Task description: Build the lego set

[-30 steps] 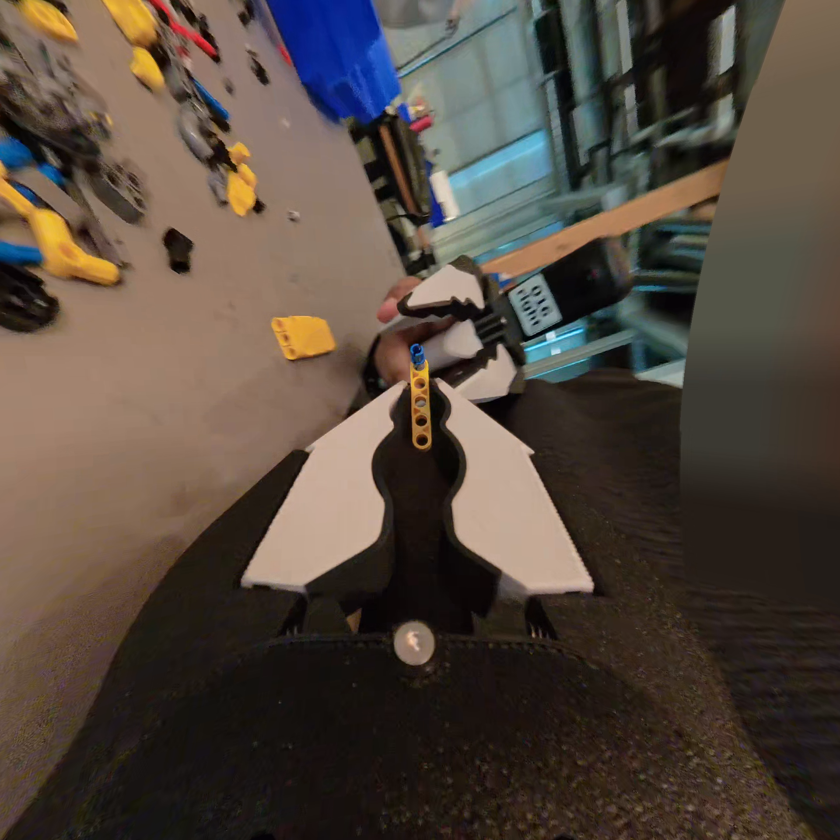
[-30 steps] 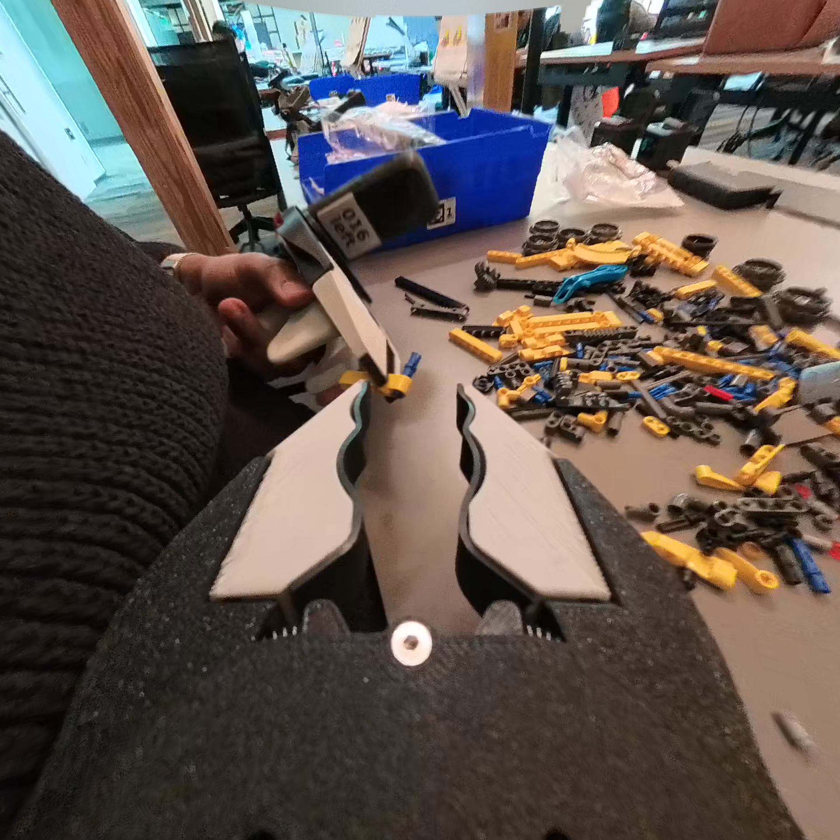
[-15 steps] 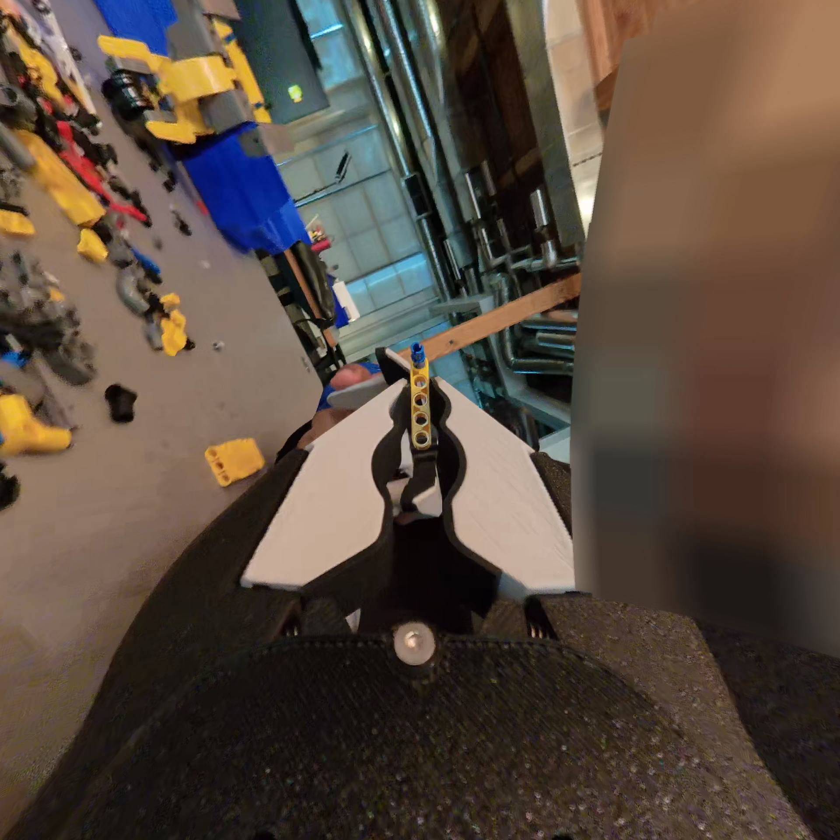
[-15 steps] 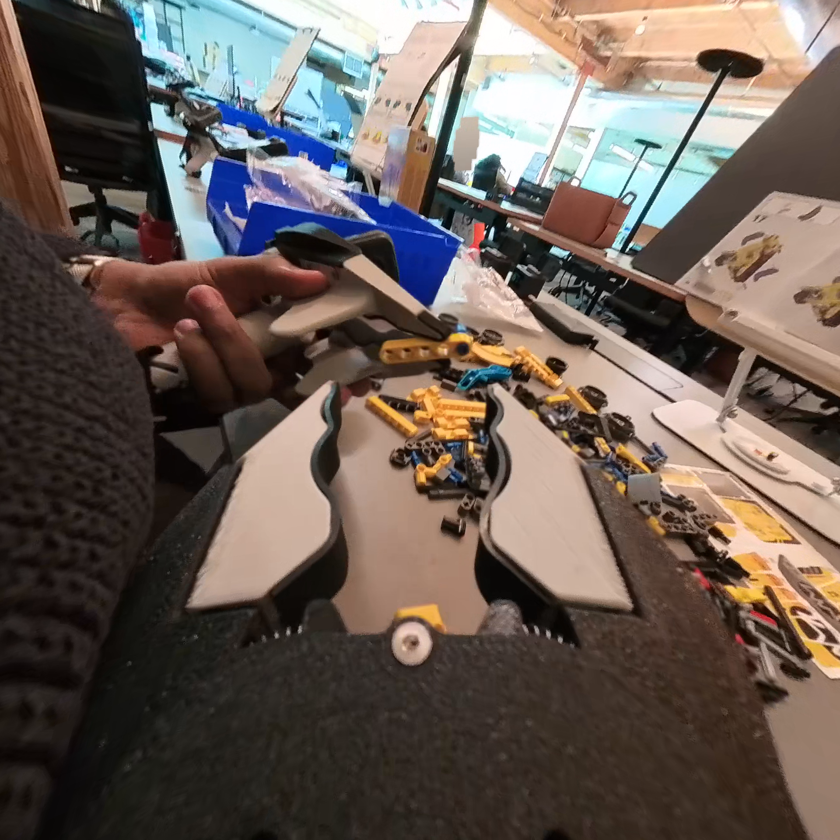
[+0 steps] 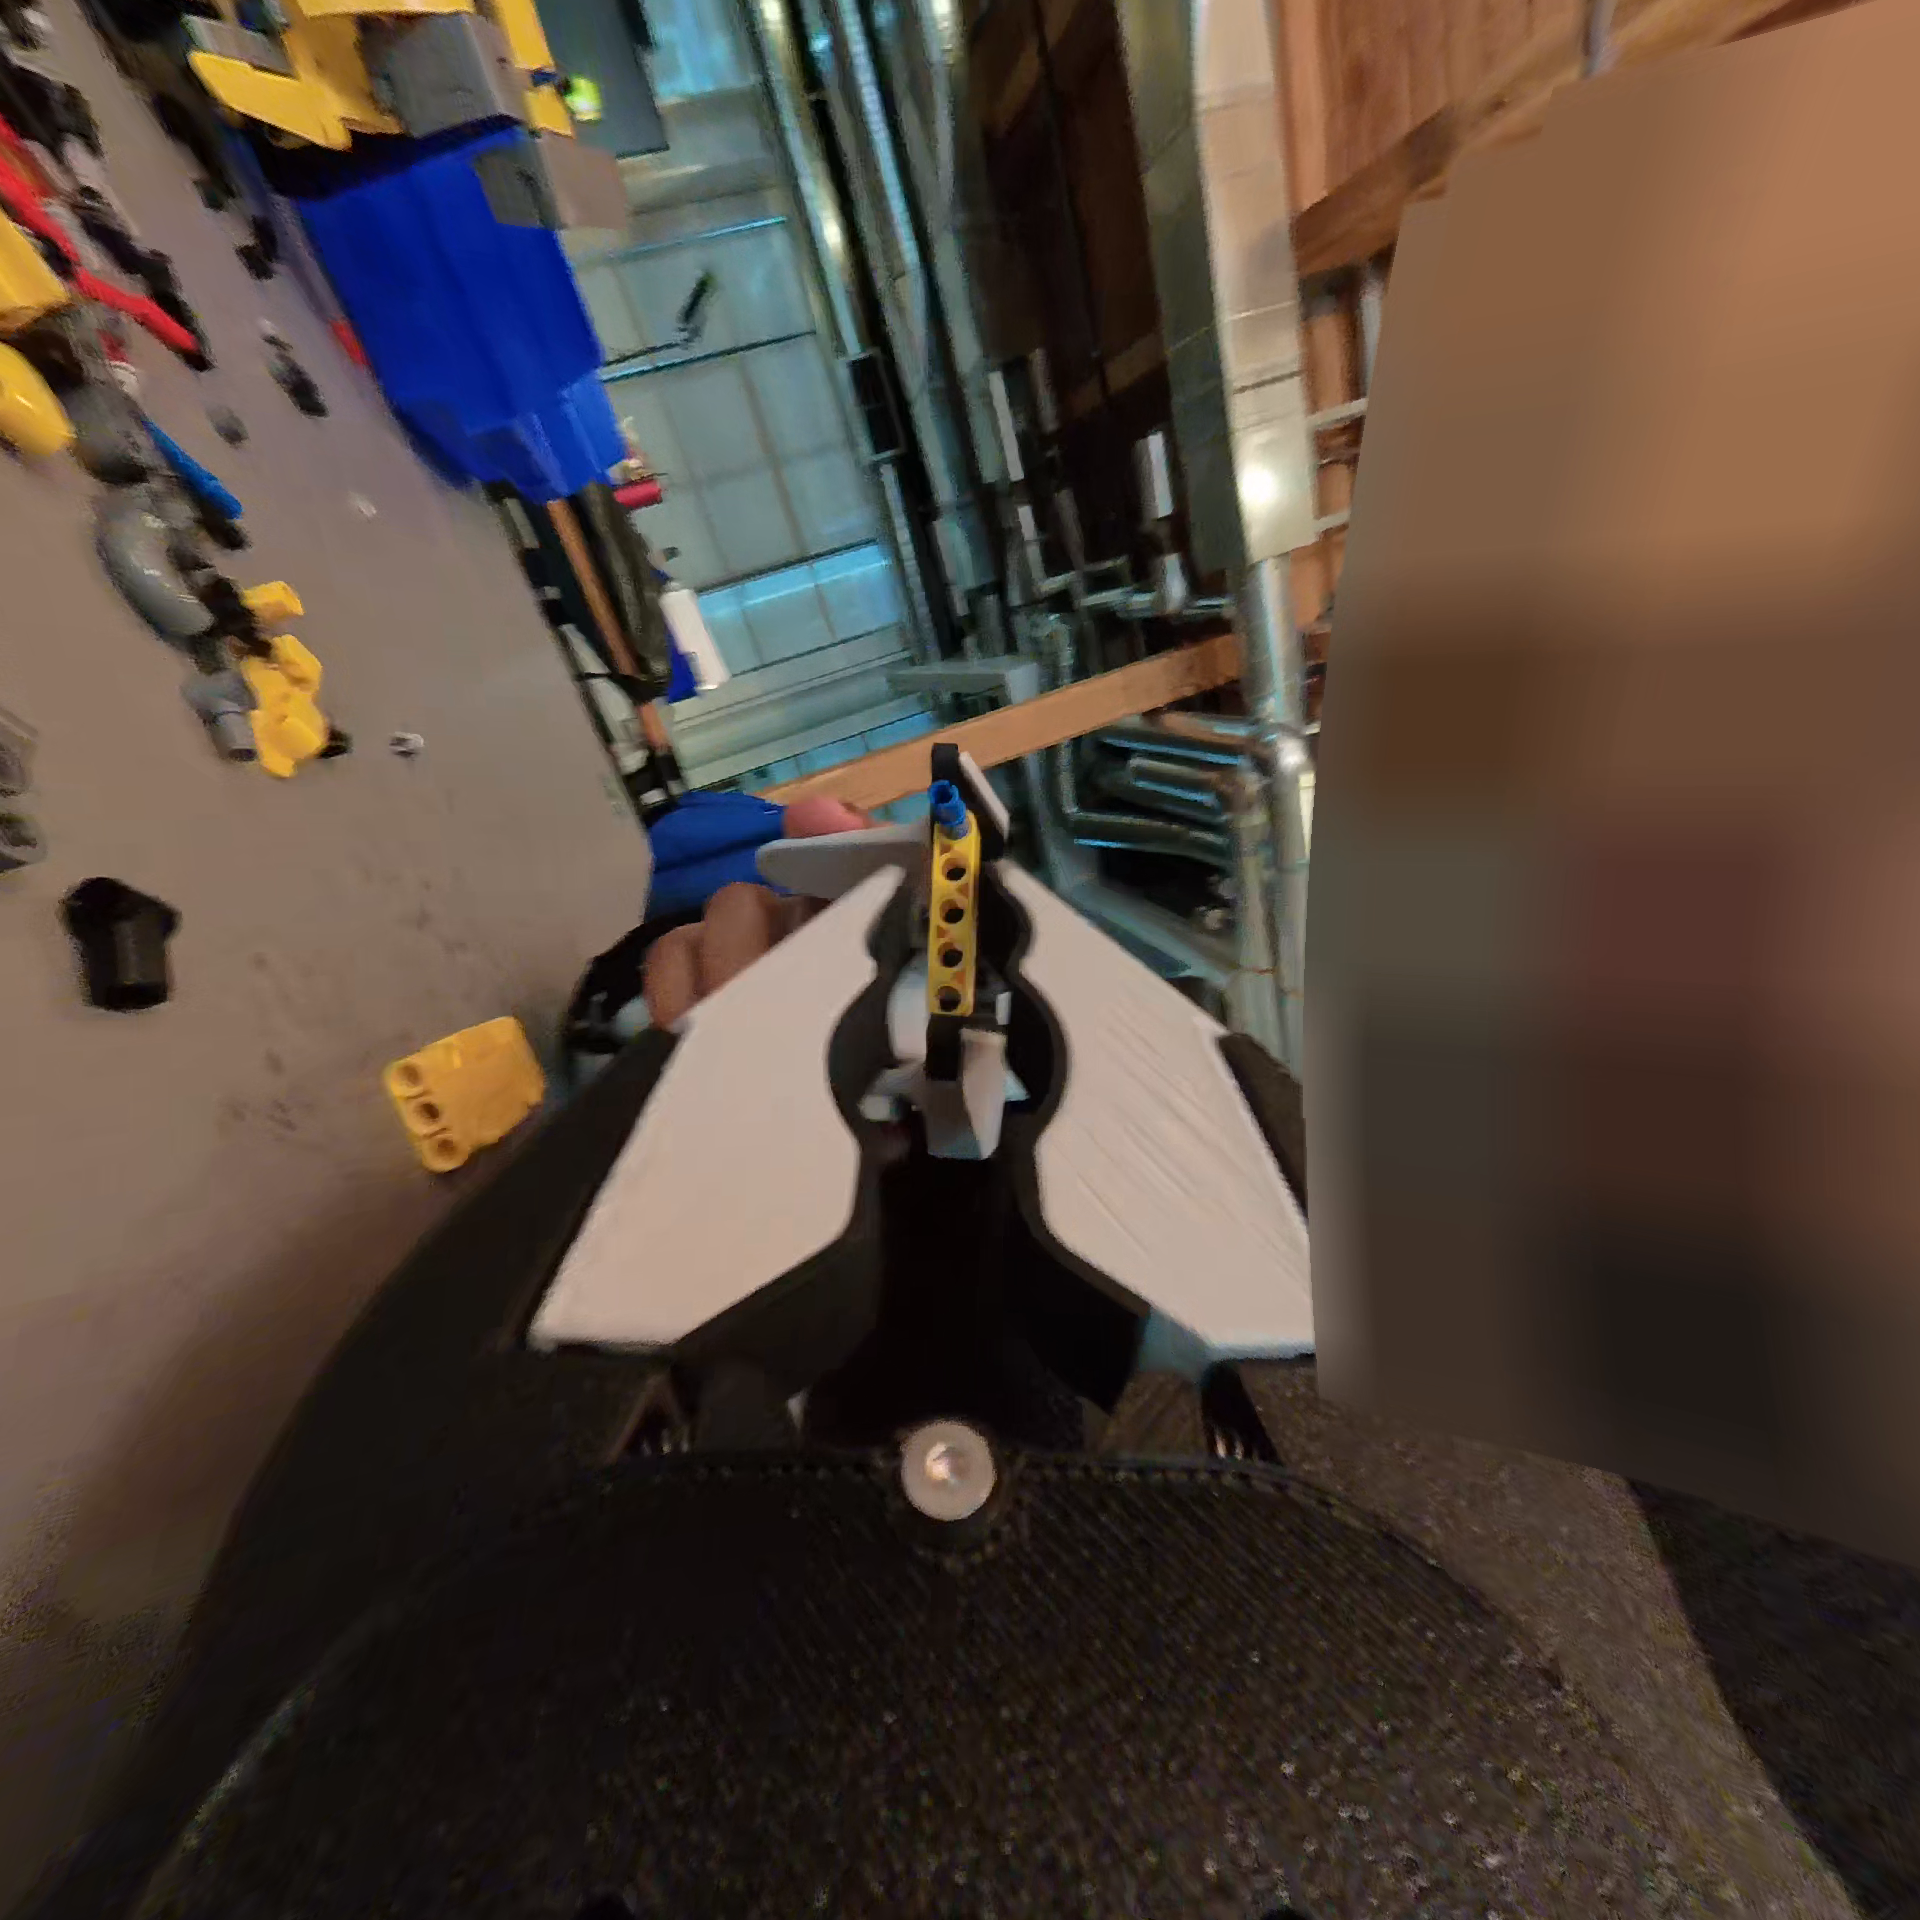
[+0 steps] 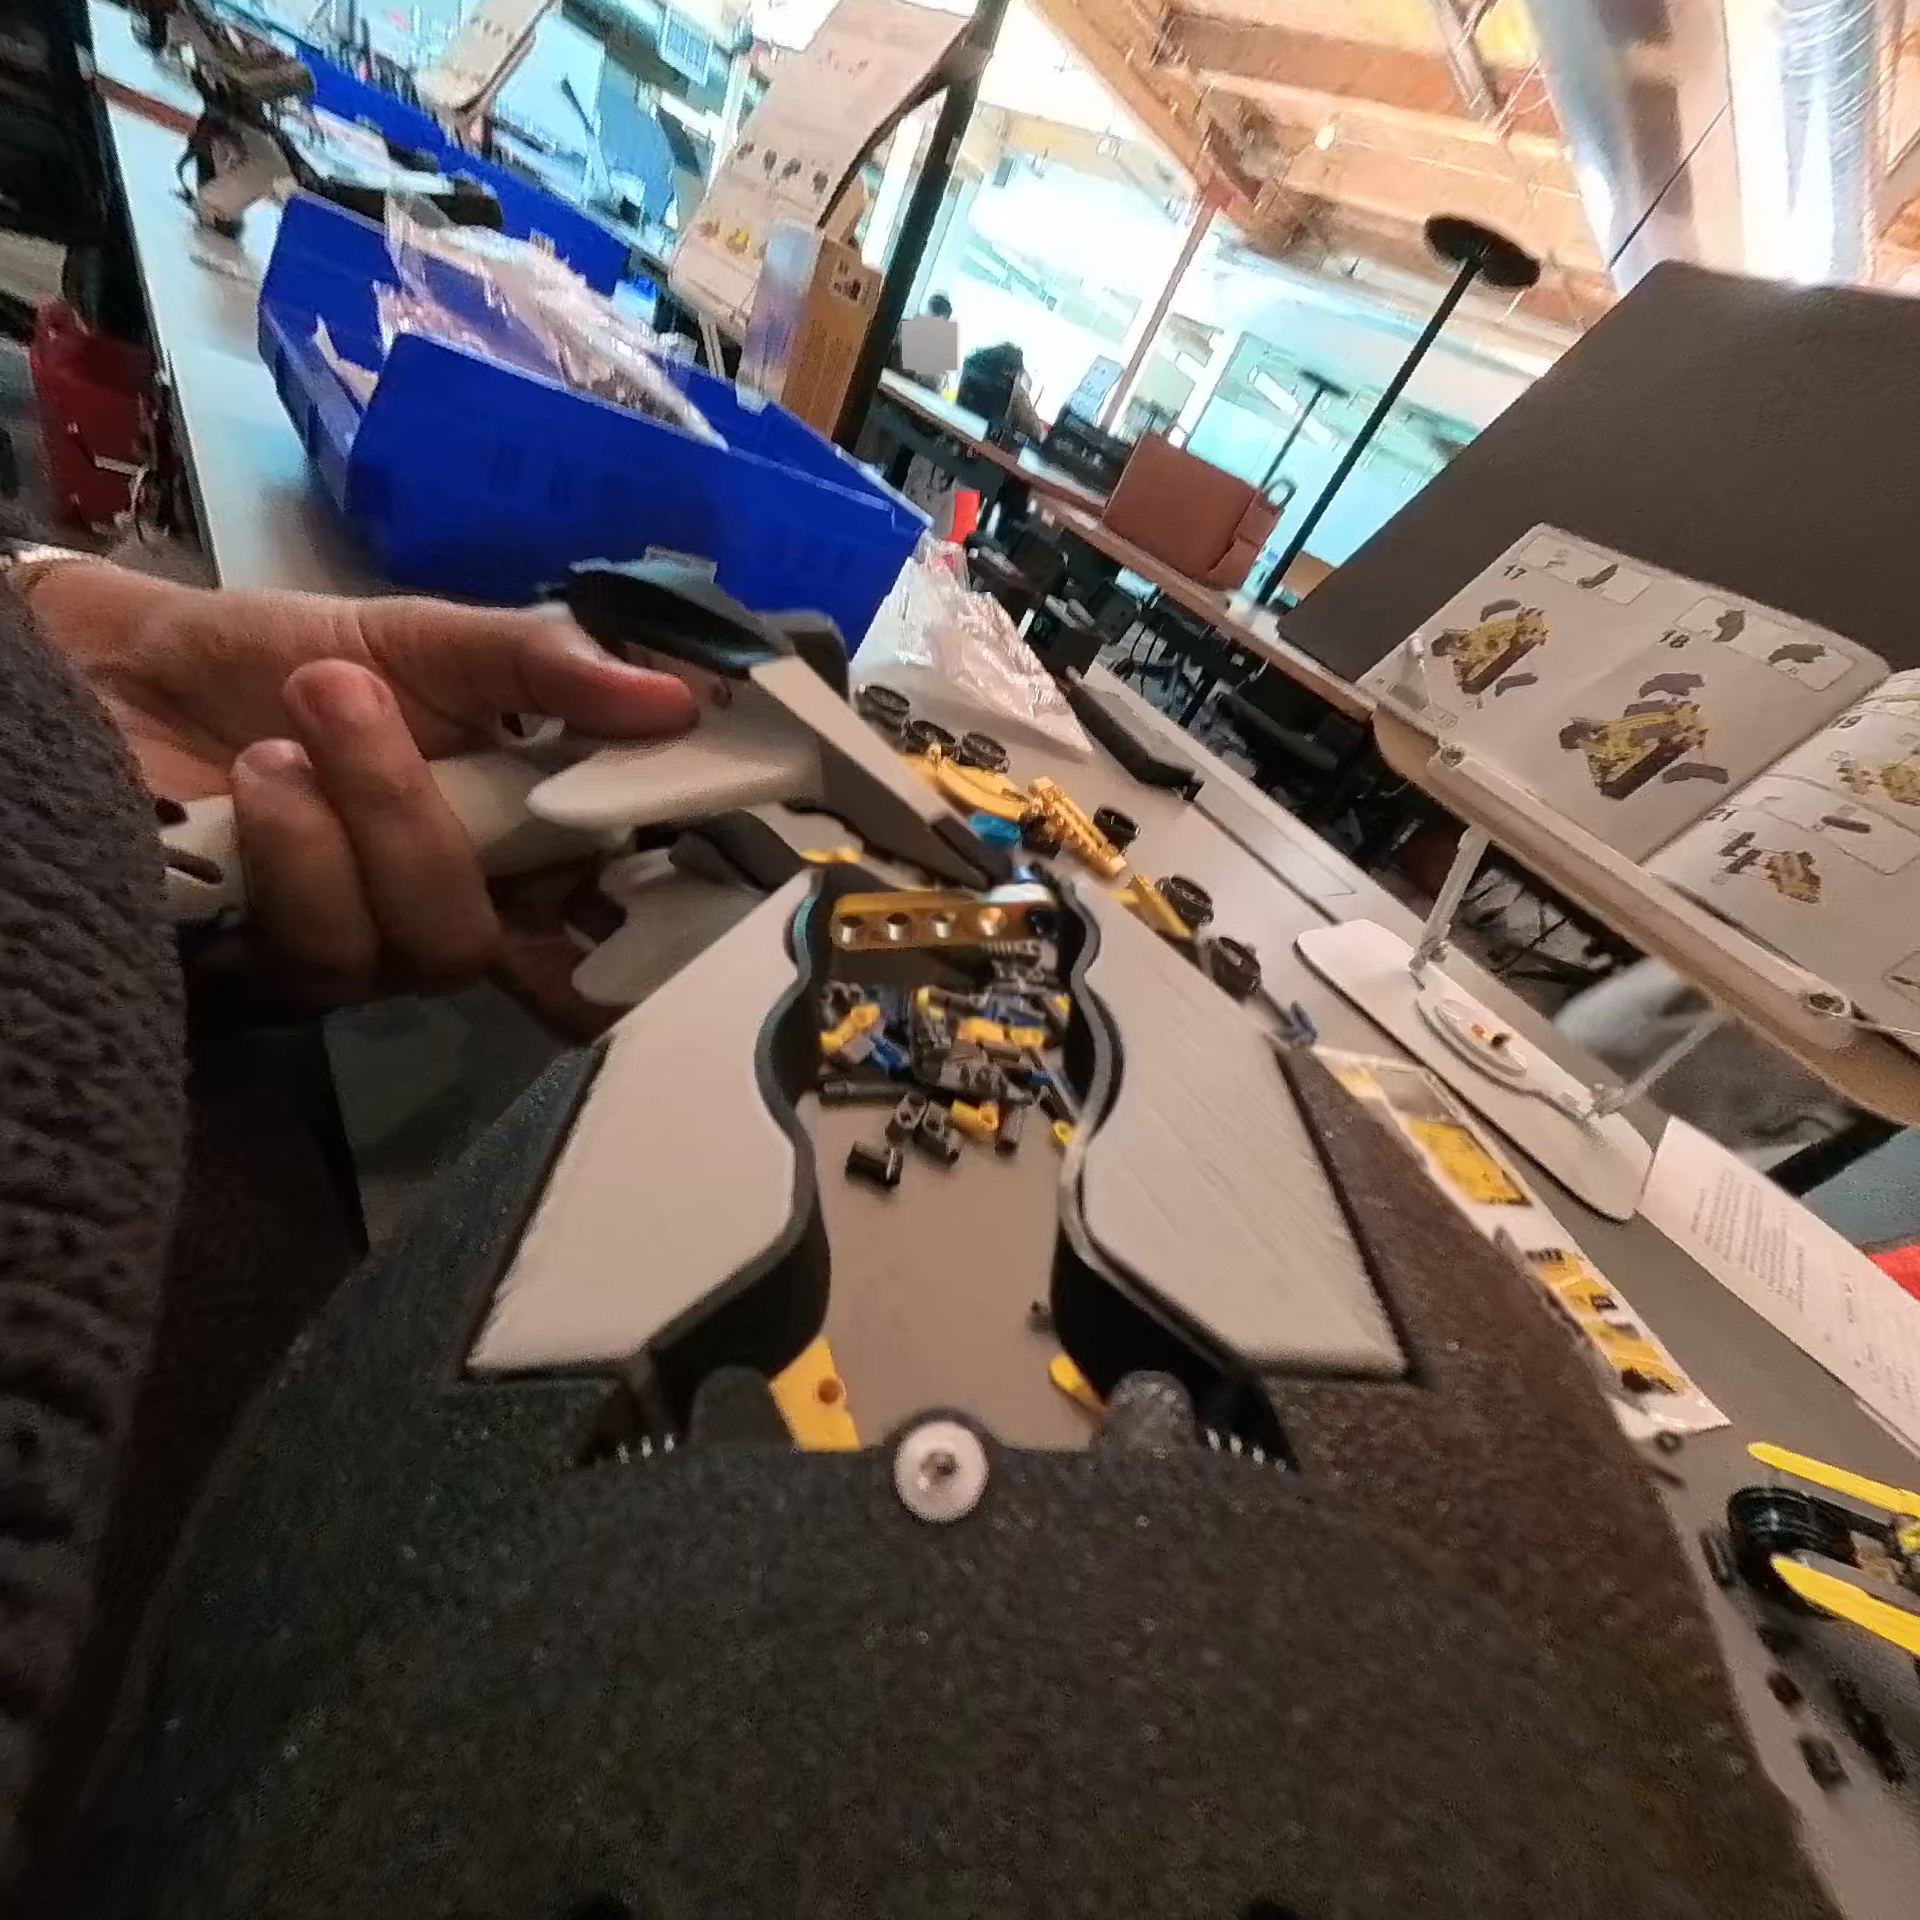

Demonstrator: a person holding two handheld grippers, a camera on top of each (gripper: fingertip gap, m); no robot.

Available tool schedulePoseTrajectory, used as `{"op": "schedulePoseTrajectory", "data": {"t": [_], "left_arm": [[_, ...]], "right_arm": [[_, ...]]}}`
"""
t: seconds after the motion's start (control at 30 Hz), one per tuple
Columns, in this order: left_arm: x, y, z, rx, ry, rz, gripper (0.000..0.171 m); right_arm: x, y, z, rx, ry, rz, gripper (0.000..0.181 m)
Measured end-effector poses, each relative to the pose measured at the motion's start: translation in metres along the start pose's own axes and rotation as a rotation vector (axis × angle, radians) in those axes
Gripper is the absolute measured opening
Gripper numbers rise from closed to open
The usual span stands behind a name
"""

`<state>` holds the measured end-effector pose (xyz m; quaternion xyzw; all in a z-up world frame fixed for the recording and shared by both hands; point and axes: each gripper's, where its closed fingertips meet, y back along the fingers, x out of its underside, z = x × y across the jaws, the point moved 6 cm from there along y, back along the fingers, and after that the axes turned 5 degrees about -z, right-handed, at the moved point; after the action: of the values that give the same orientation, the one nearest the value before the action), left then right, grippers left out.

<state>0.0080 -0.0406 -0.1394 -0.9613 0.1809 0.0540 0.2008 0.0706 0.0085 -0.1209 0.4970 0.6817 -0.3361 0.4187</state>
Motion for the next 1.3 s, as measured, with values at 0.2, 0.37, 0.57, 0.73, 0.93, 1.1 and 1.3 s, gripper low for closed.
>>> {"op": "schedulePoseTrajectory", "data": {"t": [0.2, 0.37, 0.57, 0.73, 0.93, 1.1, 1.3], "left_arm": [[0.017, -0.003, 0.005, -0.209, -0.401, 0.167, 0.073], [0.036, -0.017, 0.009, -0.21, -0.609, 0.289, 0.068], [0.036, -0.015, 0.008, -0.191, -0.623, 0.294, 0.064], [0.03, -0.011, 0.005, -0.152, -0.593, 0.245, 0.062], [0.031, -0.011, 0.005, -0.143, -0.584, 0.254, 0.062], [0.031, -0.01, 0.005, -0.138, -0.588, 0.25, 0.061], [0.031, -0.009, 0.004, -0.135, -0.593, 0.245, 0.061]], "right_arm": [[0.031, 0.043, -0.031, -0.196, -0.159, 0.457, 0.044], [0.063, 0.104, -0.069, -0.366, -0.243, 1.007, 0.043], [0.078, 0.112, -0.078, -0.467, -0.246, 1.251, 0.043], [0.088, 0.111, -0.071, -0.516, -0.26, 1.298, 0.043], [0.089, 0.112, -0.072, -0.512, -0.296, 1.294, 0.043], [0.089, 0.112, -0.071, -0.518, -0.258, 1.304, 0.043], [0.091, 0.112, -0.068, -0.529, -0.196, 1.303, 0.043]]}}
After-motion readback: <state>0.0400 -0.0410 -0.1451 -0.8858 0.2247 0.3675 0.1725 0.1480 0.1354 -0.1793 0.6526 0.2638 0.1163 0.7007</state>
